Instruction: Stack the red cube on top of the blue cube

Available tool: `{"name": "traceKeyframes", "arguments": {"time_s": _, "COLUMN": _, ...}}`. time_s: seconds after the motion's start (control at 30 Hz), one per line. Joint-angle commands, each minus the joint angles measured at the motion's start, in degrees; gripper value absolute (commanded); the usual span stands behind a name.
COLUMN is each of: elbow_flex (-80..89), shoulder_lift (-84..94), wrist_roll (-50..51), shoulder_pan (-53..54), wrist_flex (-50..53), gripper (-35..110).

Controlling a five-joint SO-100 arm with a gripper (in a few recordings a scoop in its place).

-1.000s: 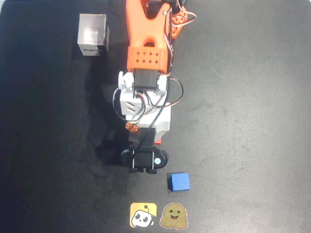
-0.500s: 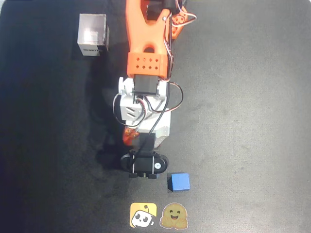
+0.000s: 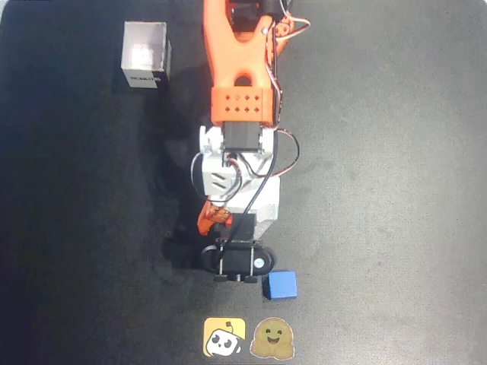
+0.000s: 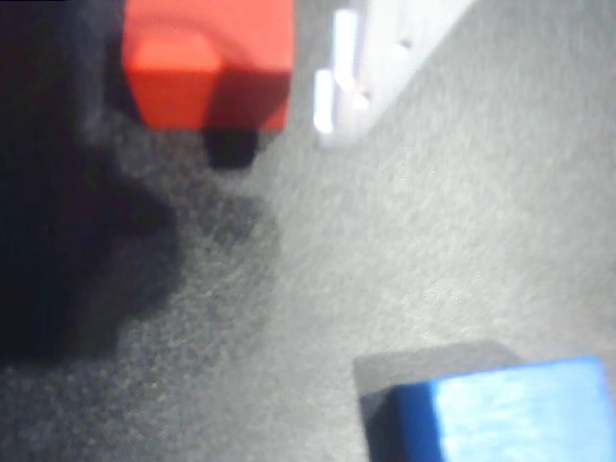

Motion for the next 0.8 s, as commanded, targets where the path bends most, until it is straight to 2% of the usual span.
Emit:
{"name": "traceKeyframes", "arguments": {"time_s": 0.0, "elbow_flex": -1.2, "shoulder_lift": 0.3, "wrist_roll": 0.4, "shoulder_pan": -0.6, "wrist_flex": -1.0, "gripper": 28}}
{"name": "traceKeyframes", "arguments": {"time_s": 0.27, "elbow_flex": -1.1, "shoulder_lift": -0.5, "wrist_roll": -1.0, "shoulder_pan": -0.6, "wrist_flex": -3.2, "gripper": 28}}
{"name": "traceKeyframes", "arguments": {"time_s": 0.77, "elbow_flex": 16.3, "shoulder_lift": 12.0, "wrist_roll": -1.5, "shoulder_pan": -1.1, "wrist_flex": -7.3, "gripper": 28}}
